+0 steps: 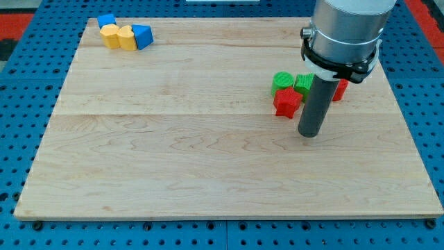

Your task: Move the arm to the bottom of green star

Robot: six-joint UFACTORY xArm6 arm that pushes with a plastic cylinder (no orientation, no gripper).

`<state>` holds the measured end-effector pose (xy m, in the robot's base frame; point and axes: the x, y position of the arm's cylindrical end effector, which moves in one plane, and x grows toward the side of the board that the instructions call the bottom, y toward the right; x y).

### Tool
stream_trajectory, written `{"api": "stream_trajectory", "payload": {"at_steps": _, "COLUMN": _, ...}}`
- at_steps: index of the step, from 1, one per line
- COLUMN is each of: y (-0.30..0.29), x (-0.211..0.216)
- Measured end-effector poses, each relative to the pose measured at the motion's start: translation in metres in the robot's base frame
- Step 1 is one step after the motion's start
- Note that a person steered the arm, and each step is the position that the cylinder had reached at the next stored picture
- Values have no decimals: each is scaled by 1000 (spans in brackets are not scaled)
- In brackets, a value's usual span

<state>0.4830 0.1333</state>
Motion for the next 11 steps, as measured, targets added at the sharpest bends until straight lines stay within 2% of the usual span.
{"api": "stream_trajectory", "payload": {"at_steps": 6, "y": 4, "x": -4}}
{"api": "stream_trajectory", "payload": {"at_steps": 7, "y": 23, "x": -41}}
{"api": "stream_trajectory", "payload": {"at_steps": 8, "y": 39, "x": -51}}
{"api": "stream_trajectory", "payload": {"at_steps": 11, "y": 39, "x": -52}}
